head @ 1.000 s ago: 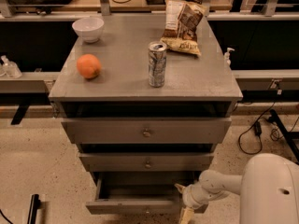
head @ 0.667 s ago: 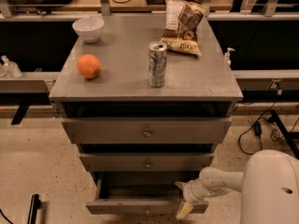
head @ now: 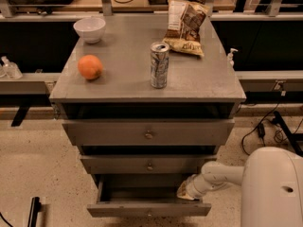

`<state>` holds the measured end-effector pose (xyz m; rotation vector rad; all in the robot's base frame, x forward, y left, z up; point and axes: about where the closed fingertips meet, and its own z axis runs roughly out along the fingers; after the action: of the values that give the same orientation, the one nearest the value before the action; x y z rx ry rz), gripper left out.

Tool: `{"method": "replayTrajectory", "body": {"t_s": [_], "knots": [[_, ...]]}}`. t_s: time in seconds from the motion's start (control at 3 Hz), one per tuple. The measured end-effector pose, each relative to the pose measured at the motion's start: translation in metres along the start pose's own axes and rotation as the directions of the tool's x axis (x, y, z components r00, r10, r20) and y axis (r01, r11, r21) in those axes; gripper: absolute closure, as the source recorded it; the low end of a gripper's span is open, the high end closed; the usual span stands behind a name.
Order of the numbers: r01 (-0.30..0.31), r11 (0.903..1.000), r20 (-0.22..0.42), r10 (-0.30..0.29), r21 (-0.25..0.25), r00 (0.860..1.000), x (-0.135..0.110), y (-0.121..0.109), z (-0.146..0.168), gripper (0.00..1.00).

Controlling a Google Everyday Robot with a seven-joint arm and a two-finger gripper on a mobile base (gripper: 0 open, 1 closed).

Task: Open bottom drawer

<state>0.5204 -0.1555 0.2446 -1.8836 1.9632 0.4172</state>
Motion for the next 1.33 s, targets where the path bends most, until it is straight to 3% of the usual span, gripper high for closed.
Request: {"method": "replayTrajectory", "body": {"t_s": [0.33,0.67,1.33], "knots": [[-0.011,0.9999,0.014,0.011,0.001,1.000,0.005,-0.014,0.006,0.96],[-0.023,0.9997,0.024,0.023,-0.010,0.999,0.009,-0.020,0.021,1.00],[-0.052,0.9946,0.030,0.054,-0.090,0.998,0.020,-0.005,0.061,1.00]]}}
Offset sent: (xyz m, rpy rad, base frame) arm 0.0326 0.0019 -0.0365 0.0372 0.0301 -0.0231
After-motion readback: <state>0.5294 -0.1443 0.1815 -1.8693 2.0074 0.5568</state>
